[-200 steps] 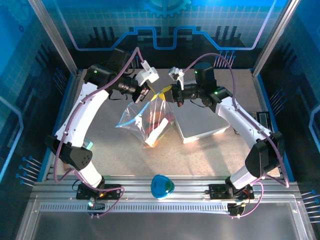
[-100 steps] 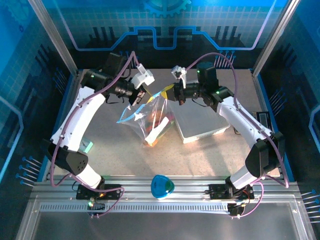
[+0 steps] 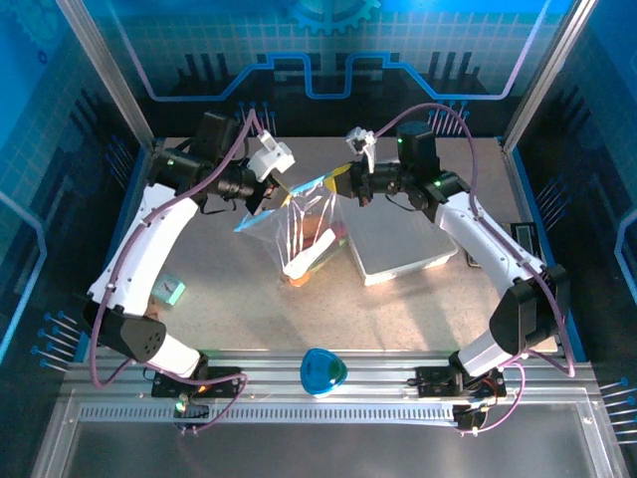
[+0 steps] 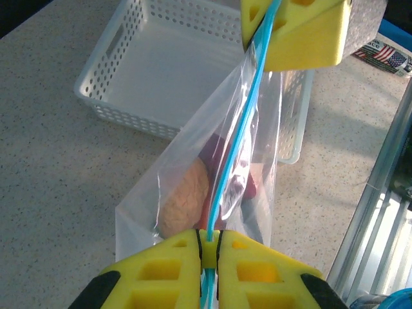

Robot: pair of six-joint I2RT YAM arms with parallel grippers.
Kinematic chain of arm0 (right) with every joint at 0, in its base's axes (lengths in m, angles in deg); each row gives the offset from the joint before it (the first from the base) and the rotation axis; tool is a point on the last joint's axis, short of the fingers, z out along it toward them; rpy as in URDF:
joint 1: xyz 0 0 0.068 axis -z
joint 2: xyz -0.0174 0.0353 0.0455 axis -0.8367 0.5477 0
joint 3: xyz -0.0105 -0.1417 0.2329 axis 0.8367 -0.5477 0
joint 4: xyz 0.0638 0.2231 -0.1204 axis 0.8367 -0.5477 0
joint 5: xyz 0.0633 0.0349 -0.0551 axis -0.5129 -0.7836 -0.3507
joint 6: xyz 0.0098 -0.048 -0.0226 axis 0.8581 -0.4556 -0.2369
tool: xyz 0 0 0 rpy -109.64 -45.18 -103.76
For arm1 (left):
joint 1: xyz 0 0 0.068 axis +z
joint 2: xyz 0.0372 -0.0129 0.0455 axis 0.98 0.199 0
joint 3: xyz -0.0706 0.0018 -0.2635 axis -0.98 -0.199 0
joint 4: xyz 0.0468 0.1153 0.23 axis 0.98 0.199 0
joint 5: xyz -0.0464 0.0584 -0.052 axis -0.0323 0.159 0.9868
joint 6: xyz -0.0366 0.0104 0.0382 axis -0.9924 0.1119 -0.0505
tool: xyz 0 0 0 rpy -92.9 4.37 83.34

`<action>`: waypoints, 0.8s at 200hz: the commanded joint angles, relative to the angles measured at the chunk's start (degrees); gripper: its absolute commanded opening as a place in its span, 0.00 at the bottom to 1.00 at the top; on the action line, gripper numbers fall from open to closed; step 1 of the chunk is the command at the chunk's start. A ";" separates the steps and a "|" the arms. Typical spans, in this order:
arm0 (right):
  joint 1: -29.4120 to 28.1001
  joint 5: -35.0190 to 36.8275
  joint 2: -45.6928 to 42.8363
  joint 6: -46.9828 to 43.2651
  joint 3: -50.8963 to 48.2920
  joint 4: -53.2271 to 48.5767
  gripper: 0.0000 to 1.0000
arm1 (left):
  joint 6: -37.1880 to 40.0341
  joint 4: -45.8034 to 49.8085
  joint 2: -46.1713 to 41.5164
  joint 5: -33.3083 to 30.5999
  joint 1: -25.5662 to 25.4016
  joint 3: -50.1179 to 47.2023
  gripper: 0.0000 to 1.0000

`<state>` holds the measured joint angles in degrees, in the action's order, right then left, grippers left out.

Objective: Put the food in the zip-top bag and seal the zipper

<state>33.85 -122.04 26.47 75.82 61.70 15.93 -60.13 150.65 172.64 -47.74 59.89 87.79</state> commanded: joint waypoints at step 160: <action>4.13 2.92 -2.90 2.90 0.48 2.39 0.00 | -4.72 1.33 -6.98 -9.77 4.24 -3.91 0.11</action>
<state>35.82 -120.54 25.83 77.75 61.70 16.15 -64.24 149.14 167.48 -54.12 62.60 84.44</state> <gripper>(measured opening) 0.059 0.113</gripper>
